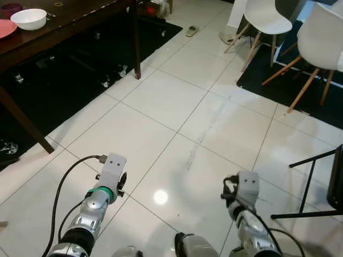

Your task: Setting the table

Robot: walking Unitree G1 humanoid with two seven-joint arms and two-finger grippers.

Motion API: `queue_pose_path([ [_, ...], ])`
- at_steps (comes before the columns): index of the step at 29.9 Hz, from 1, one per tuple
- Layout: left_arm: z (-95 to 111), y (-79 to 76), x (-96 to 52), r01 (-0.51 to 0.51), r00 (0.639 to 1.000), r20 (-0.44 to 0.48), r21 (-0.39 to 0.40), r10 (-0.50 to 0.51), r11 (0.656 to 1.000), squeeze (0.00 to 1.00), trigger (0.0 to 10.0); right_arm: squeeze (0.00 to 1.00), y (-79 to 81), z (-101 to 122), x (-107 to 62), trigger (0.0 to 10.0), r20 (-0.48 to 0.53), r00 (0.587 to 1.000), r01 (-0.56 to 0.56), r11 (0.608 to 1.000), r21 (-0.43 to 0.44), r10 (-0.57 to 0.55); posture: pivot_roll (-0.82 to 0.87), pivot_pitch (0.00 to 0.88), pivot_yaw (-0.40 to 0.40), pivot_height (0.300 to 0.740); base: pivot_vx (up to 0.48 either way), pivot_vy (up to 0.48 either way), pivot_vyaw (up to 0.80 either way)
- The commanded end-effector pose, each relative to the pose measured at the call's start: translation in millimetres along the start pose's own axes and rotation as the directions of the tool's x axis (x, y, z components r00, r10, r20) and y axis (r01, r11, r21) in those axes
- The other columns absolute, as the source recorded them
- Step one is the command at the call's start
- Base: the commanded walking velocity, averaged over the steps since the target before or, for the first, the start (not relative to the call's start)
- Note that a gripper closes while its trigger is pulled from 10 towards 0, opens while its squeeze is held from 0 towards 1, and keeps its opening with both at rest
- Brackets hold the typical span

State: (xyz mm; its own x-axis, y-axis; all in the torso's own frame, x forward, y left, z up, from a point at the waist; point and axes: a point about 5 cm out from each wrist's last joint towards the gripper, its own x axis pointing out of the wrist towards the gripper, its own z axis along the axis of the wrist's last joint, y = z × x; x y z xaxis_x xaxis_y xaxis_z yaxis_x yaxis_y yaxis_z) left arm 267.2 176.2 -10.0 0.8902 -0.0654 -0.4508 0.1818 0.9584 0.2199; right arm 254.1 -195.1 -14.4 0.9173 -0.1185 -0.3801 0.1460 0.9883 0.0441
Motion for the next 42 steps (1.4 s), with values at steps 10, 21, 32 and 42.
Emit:
queue_pose_path([
  [10,10,17.6,-4.7,-0.1,0.988,0.121,0.017,0.097,0.995,0.0,10.0,0.0,8.4,1,0.2,10.0,0.037,0.998,-0.043,0.999,0.008,0.043,0.06,0.0,-0.023,0.74,0.0,0.0,0.0],
  [21,16,17.3,-10.6,-0.139,0.973,0.193,0.052,0.127,0.989,0.0,10.0,0.0,24.2,-18,-8.6,10.0,-0.013,0.992,-0.125,0.99,0.071,0.126,0.05,0.0,0.013,0.74,0.0,0.0,0.0],
  [32,24,6.4,-7.9,-0.103,0.972,0.215,0.036,0.092,0.994,0.0,10.0,0.0,23.2,-5,-6.1,10.0,0.058,0.991,-0.125,0.991,0.043,0.123,0.03,0.0,0.013,0.74,0.0,0.0,0.0],
  [42,29,1.7,-5.9,-0.088,0.968,0.238,0.048,0.075,0.995,0.0,10.0,0.0,14.7,-1,-4.1,10.0,0.069,0.993,-0.096,0.995,0.041,0.093,0.02,0.0,0.014,0.74,0.244,0.0,0.0],
])
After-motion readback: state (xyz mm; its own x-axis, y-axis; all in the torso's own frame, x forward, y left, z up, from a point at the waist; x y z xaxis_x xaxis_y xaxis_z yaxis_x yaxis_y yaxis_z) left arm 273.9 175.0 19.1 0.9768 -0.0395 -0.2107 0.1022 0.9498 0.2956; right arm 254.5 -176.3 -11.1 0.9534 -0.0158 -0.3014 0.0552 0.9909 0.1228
